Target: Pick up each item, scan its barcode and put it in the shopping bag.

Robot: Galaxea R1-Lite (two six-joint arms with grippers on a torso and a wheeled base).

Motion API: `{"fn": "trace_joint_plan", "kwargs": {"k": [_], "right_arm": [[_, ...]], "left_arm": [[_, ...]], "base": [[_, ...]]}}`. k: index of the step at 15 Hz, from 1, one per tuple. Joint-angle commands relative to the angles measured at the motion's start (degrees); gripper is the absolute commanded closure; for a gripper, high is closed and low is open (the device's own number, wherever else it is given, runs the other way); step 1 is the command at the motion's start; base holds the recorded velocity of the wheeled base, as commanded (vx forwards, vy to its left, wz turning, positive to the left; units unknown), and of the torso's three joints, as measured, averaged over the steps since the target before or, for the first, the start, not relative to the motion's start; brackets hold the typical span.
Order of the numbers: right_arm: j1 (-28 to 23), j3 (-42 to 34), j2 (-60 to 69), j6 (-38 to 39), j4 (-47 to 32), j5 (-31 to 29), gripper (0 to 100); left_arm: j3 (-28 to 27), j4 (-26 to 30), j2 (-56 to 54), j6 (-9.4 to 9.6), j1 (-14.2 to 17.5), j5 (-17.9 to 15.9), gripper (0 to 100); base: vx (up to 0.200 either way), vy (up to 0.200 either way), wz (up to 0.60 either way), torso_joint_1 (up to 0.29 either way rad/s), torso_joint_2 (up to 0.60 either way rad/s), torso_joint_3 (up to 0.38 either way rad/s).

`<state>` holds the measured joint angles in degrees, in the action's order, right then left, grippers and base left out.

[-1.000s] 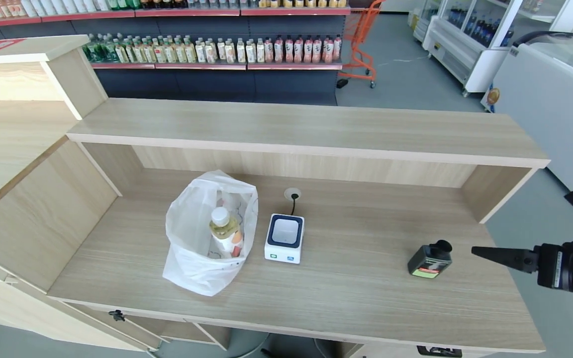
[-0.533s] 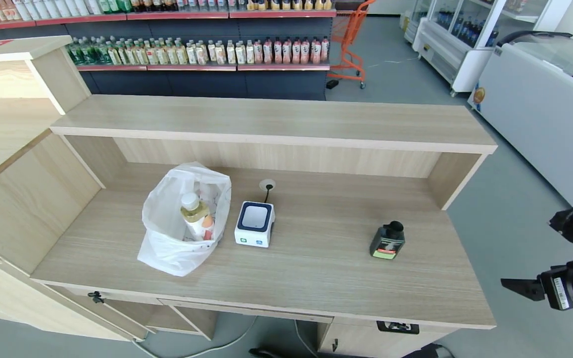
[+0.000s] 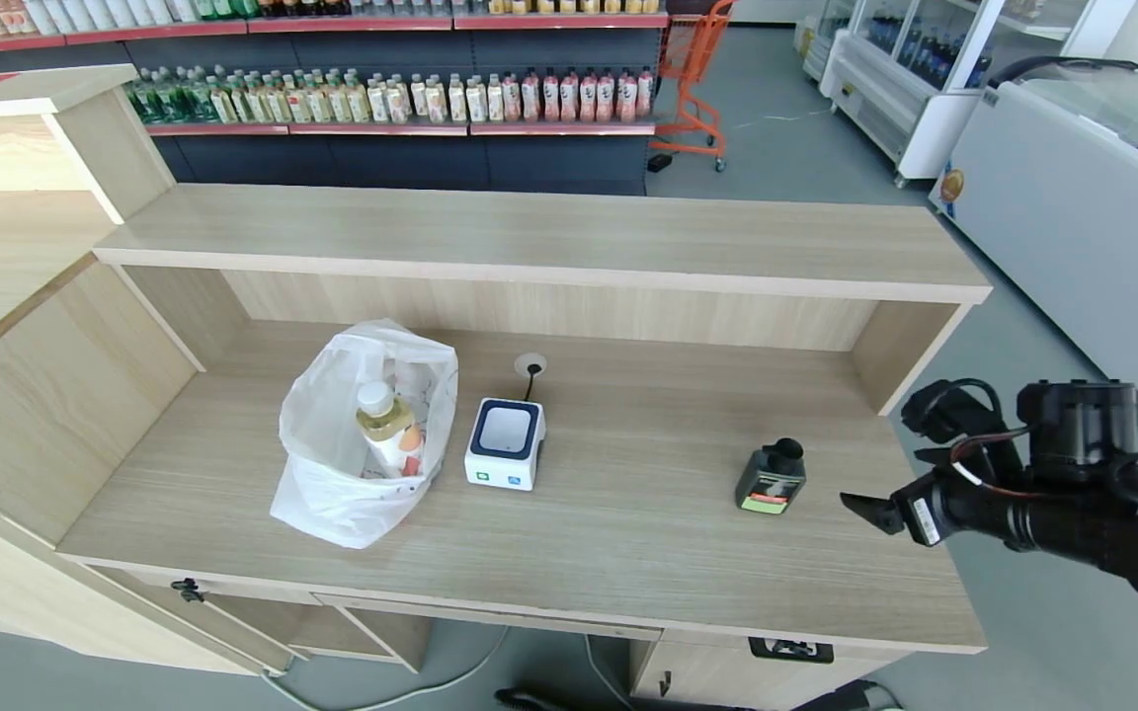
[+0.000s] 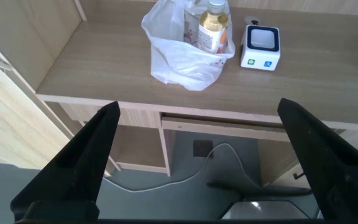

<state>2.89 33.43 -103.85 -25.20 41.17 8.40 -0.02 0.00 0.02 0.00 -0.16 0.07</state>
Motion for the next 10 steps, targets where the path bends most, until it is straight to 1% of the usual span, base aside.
{"fn": "trace_joint_plan", "kwargs": {"k": [1,5,8,10], "right_arm": [[5.20,0.59,-8.56,-0.55,1.90,0.57,0],[4.85,2.08,-12.69,-8.20,5.15,0.04,0],[4.67,3.05,-14.19,-8.46,7.52,0.21,0],[4.49,5.51,-16.12,-8.46,8.58,0.04,0]], "left_arm": [[0.02,0.00,-0.02,0.00,-0.02,0.01,0],[0.02,0.00,-0.02,0.00,-0.02,0.01,0],[0.02,0.00,-0.02,0.09,-0.02,0.01,0],[0.02,0.00,-0.02,0.00,-0.02,0.01,0]], "base": [[0.000,0.000,0.00,0.000,0.00,0.000],[0.000,0.000,0.00,0.000,0.00,0.000],[0.000,0.000,0.00,0.000,0.00,0.000],[0.000,0.000,0.00,0.000,0.00,0.000]]}}
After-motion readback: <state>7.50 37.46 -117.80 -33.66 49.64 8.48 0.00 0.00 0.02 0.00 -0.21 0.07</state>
